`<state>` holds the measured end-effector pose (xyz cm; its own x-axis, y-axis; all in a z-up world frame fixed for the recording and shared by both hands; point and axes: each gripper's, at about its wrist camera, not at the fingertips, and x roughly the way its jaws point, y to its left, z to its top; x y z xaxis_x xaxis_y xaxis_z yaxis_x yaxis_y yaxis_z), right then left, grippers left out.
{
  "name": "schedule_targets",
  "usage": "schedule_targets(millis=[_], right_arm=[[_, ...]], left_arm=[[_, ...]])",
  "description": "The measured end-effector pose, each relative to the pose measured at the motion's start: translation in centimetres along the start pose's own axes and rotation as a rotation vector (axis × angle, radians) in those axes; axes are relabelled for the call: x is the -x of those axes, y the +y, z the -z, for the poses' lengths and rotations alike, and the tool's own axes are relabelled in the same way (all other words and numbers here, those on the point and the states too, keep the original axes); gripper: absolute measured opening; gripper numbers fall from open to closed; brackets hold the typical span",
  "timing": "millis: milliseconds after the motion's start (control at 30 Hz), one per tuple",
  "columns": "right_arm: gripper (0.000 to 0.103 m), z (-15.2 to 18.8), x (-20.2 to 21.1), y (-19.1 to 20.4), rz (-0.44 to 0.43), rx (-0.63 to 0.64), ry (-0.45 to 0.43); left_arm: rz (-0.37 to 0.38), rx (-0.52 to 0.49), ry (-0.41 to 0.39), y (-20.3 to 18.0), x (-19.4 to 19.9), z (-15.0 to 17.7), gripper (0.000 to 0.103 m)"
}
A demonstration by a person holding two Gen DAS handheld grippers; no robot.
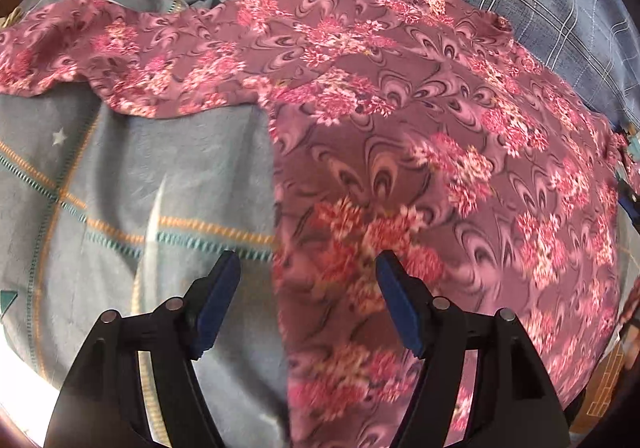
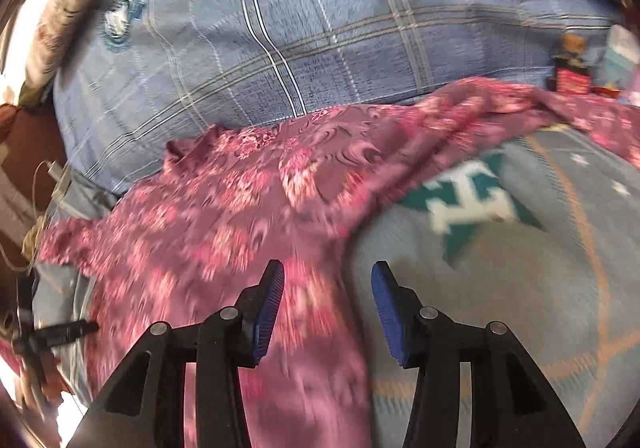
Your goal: Fold small clothes
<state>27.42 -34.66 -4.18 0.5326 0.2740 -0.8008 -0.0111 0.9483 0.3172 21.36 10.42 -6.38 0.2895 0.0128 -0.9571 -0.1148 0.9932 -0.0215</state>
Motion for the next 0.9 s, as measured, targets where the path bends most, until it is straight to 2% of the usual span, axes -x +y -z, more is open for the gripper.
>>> schedule_targets(millis=[33, 133, 233, 333, 400, 433, 467, 600, 700, 767, 833, 900], right_arm=[[0.045, -0.3, -1.0, 0.3, 0.005, 0.014, 0.016], [0.003, -1.1, -3.2, 2.1, 0.052, 0.127, 0.069], [0.003, -2.9, -2.5, 1.7, 0.106, 0.156, -0.003], [0.004, -3.7, -4.4, -0.5, 0.146, 0.088, 0.058], [0.006, -3.5, -4.4, -0.3, 0.150, 0.097, 0.040], [0.015, -3.3, -4.0, -0.1, 0.140, 0.090, 0.033], [0.017, -2.9, -3.5, 0.2, 0.134, 0.080, 0.027], [0.018, 0.5, 0.2, 0.4, -0.018, 0.033, -0.019], [0.018, 4.1, 1.5, 0.8, -0.100, 0.050, 0.003], [0.020, 6.1, 0.9, 0.9, -0.087, 0.084, 0.064], [0.020, 6.4, 1.7, 0.8, -0.101, 0.106, 0.026], [0.020, 5.6, 2.7, -0.5, -0.113, 0.051, 0.025]], left_arm=[[-0.003, -0.005, -0.004, -0.2, -0.1, -0.3, 0.070], [-0.021, -0.031, -0.023, -0.5, 0.0, -0.8, 0.070], [-0.049, -0.044, -0.040, -0.6, -0.4, -1.5, 0.073], [-0.072, -0.048, -0.062, -0.8, -0.8, -2.2, 0.077], [-0.092, -0.062, -0.067, -0.9, -0.7, -2.3, 0.077], [-0.097, -0.067, -0.065, -0.9, -0.5, -2.2, 0.077], [-0.095, -0.072, -0.057, -1.0, -0.2, -1.9, 0.077], [-0.042, -0.103, -0.094, -2.1, 1.6, 0.3, 0.077], [-0.032, -0.125, -0.104, -3.5, 1.4, 2.1, 0.077], [-0.065, -0.136, -0.089, -4.5, 0.3, 2.8, 0.080], [-0.097, -0.135, -0.130, -4.9, 0.6, 2.7, 0.082], [-0.110, -0.150, -0.103, -5.3, 0.9, 2.5, 0.082]])
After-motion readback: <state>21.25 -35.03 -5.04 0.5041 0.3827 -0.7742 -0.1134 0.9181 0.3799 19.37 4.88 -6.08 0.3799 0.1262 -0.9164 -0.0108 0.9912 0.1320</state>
